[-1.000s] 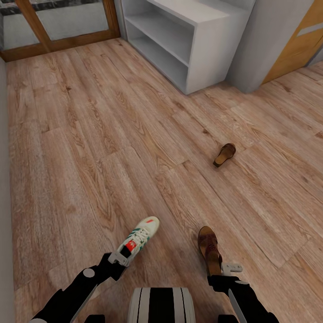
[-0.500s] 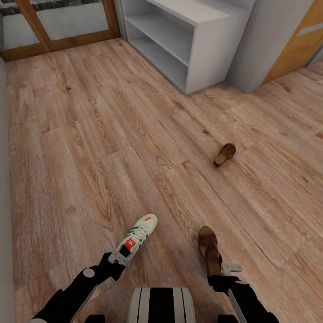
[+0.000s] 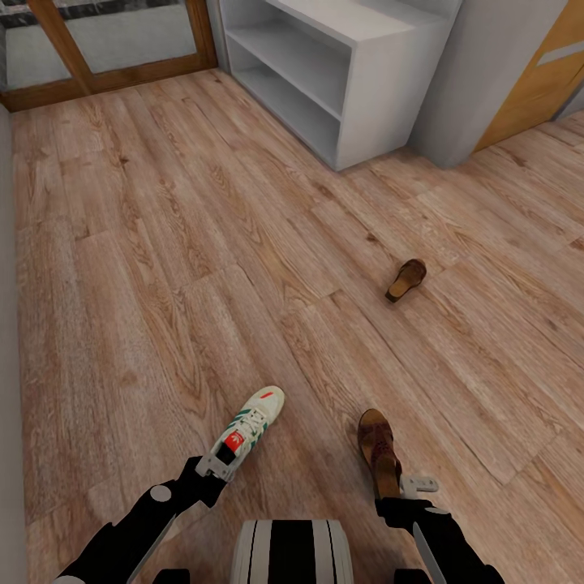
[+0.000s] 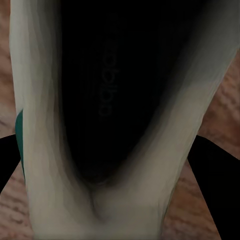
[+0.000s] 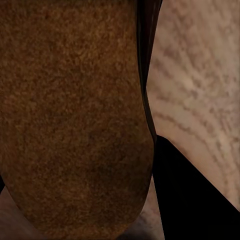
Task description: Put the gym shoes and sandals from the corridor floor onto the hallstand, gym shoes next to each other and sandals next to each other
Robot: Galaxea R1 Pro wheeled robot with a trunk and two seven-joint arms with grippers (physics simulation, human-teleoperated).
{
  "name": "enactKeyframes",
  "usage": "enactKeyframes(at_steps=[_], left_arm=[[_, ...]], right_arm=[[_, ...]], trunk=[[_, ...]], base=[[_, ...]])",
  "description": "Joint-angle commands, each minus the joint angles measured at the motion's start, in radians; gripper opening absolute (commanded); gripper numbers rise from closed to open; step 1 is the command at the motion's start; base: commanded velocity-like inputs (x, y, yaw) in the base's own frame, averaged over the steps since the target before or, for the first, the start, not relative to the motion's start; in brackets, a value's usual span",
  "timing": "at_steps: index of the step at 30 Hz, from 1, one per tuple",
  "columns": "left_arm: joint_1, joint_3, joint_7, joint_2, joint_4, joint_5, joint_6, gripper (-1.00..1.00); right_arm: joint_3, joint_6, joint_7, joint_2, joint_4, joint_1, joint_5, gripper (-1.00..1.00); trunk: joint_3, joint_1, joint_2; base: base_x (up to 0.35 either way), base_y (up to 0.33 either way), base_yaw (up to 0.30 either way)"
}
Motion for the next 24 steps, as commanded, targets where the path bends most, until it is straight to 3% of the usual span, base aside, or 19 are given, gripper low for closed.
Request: enactKeyframes(at_steps=[1,9,19,24], left_arm=[[0.000,-0.001,-0.002,0.001,-0.002,-0.006,0.005,-1.00],[0.000,-0.001,-0.002,0.001,-0.002,-0.006,0.005,-1.00],[0.000,0.000,-0.003,0.001,-0.008,-0.006,0.005,-1.00],[0.000,0.017,-0.003,0.002,-0.067,-0.005,0.009,-1.00]], right_arm=[[0.000,0.006,-0.003,0.000,-0.002,0.000,-0.003,-1.00],[0.000,0.006,-0.003,0.000,-0.002,0.000,-0.003,-1.00],[0.000,0.006,-0.003,0.000,-0.002,0.000,-0.003,-1.00],[0.000,0.006,-0.003,0.000,-0.002,0.000,-0.003,-1.00]], trunk=[[-0.001,0.000,0.000],[-0.001,0.000,0.000],[0.038,-0.005,0.002],[0.057,-0.007,0.003]], base=[[0.000,0.000,0.000],[0.000,0.000,0.000],[0.000,0.000,0.000],[0.000,0.000,0.000]])
